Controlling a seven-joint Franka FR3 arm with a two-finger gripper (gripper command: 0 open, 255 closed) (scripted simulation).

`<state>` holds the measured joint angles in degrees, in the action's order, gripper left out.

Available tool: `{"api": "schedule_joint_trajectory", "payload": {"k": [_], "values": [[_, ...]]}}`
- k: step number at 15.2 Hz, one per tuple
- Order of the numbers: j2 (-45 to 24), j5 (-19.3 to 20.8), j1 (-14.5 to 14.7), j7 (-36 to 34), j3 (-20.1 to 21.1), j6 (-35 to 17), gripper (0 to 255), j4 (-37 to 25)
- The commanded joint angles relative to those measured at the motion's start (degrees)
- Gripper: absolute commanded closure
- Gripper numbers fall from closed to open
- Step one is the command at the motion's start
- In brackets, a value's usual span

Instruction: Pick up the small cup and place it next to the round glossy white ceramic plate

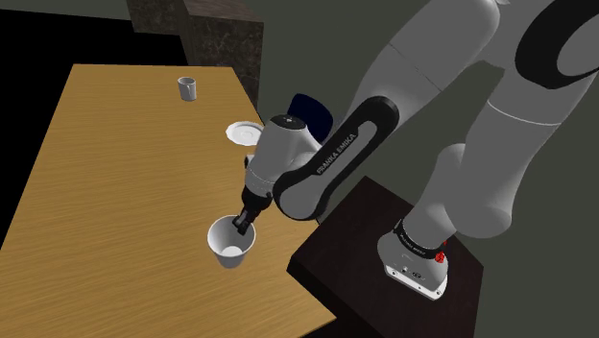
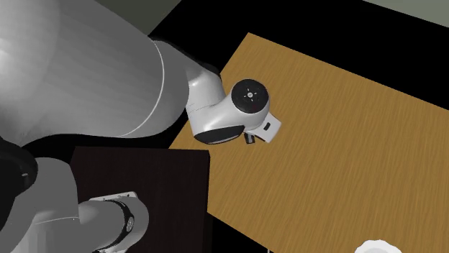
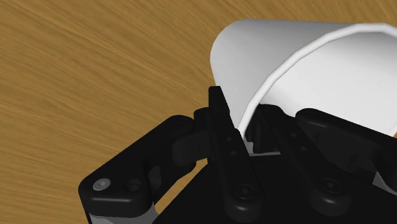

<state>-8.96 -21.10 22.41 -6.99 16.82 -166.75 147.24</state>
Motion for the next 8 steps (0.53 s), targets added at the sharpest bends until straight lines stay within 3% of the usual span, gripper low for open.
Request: {"api": "schedule_joint_trajectory", "payload": {"k": [1,8], "values": [[1.76,0.33,0.00,-0.48,-0.18,1.76,255,0.02],[7.73,1.25,-0.13,-2.04,-0.46,7.79,255,-0.08]]}}
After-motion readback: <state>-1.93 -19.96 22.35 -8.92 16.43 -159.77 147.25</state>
